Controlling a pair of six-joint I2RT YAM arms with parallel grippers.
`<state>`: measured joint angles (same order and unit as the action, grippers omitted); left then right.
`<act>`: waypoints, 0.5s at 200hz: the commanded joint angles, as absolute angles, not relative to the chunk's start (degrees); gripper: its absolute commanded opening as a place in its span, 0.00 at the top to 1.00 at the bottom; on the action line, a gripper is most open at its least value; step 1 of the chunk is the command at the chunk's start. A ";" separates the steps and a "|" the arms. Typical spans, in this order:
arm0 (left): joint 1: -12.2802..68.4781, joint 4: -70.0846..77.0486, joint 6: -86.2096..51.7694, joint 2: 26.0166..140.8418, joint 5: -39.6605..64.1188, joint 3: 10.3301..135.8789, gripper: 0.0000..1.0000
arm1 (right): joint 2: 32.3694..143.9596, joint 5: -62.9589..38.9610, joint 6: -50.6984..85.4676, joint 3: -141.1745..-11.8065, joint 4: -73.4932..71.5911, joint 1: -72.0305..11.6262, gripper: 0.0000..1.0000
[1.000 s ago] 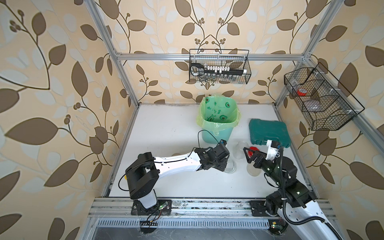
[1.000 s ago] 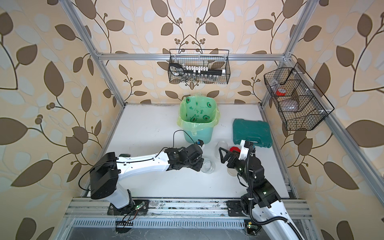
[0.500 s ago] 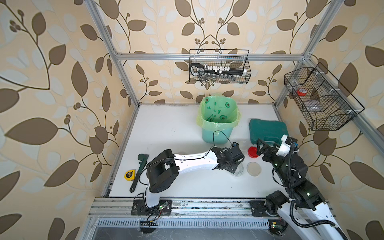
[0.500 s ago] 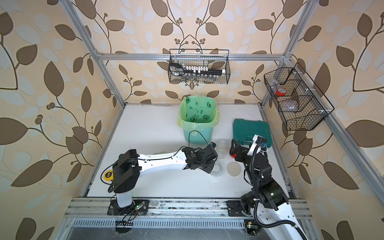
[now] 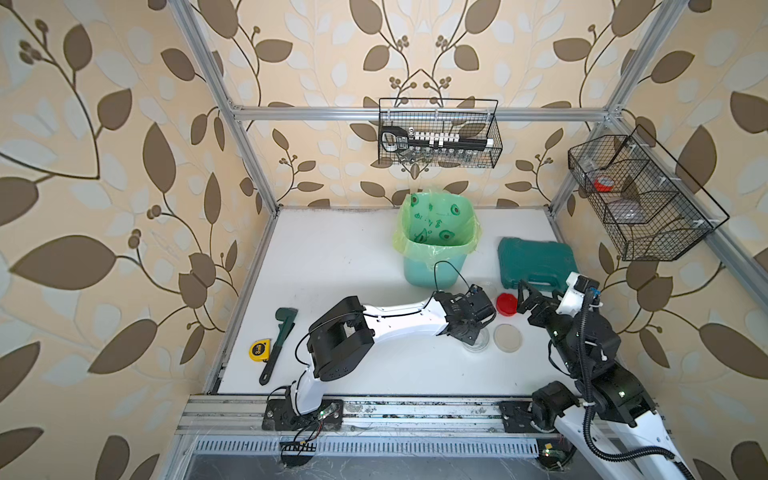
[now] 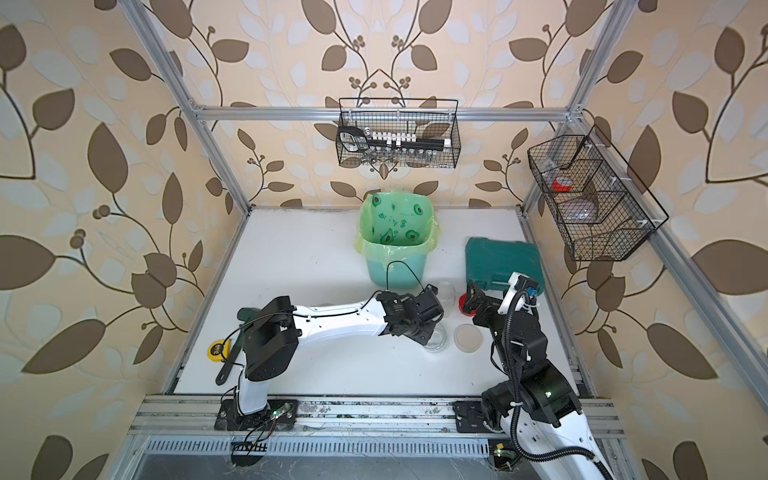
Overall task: Empty moldy peanuts from jars
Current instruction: Place the jar at the center of the board.
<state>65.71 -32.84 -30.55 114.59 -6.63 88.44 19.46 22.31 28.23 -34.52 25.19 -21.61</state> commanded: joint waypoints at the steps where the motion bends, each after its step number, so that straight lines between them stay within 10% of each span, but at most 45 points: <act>1: 66.41 -31.27 -30.74 114.77 -7.66 90.96 0.92 | 18.90 22.52 27.64 -35.27 26.10 -21.45 0.01; 100: 66.81 -27.83 -29.93 98.76 -11.82 79.92 0.19 | 23.43 13.37 25.74 -35.59 25.06 -21.44 0.01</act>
<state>66.11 -28.23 -30.72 109.97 -6.96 83.68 20.69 19.03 27.59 -34.52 25.39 -21.61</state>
